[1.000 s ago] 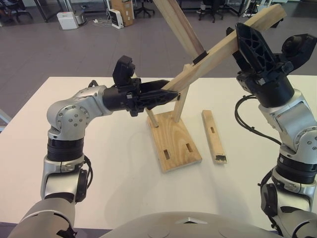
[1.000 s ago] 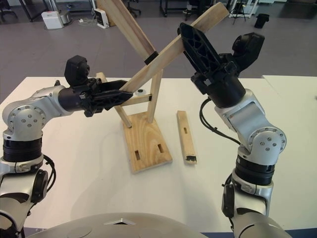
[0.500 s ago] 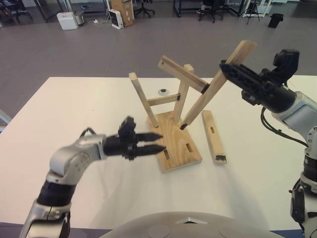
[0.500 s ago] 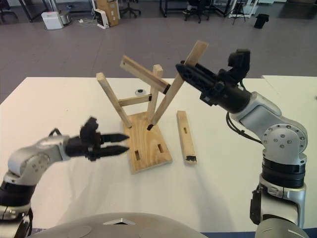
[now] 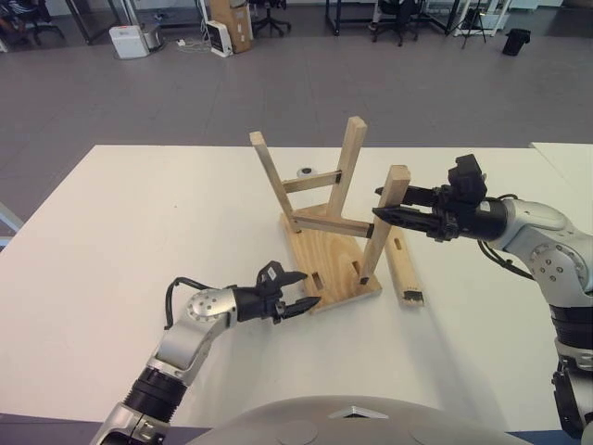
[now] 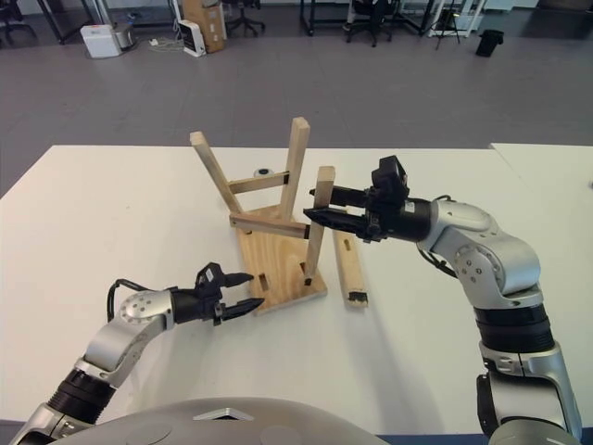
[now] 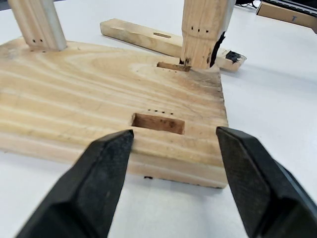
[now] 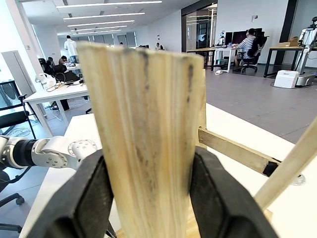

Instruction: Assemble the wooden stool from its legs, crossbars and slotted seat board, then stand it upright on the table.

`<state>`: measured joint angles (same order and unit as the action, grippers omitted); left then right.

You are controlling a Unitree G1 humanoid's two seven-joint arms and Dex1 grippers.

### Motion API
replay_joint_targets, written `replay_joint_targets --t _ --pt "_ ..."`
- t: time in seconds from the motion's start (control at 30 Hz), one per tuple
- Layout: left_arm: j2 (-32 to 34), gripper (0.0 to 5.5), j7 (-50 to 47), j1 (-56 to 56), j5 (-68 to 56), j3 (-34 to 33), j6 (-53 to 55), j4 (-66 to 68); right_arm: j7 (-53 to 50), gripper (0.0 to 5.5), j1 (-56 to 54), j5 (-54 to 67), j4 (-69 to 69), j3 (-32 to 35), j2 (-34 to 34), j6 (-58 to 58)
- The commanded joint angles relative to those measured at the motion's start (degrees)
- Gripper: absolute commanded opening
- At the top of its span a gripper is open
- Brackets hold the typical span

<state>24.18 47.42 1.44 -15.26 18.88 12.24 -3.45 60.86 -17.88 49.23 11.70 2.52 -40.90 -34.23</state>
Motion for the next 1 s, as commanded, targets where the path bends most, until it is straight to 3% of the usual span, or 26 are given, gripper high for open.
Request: replay_joint_targets --t 0.03,0.43,0.73,1.0 --pt "0.53 3.09 -0.27 0.12 2.06 0.25 1.06 1.83 1.55 2.09 -2.22 -1.64 -0.43 0.18 0.75 1.33" --pt "2.10 3.09 -0.34 -1.13 3.60 -0.39 -0.30 3.87 11.90 2.09 -4.93 -9.59 -13.64 -2.00 2.24 8.60" --pt "0.75 3.09 -0.57 -1.43 3.63 -0.12 0.66 4.62 16.31 2.09 -11.21 -10.26 -17.40 -4.43 5.69 7.75" --pt "0.72 3.09 -0.07 -1.01 3.35 -0.23 1.21 4.06 21.00 2.09 -14.58 -16.70 -27.88 -5.92 4.61 13.65"
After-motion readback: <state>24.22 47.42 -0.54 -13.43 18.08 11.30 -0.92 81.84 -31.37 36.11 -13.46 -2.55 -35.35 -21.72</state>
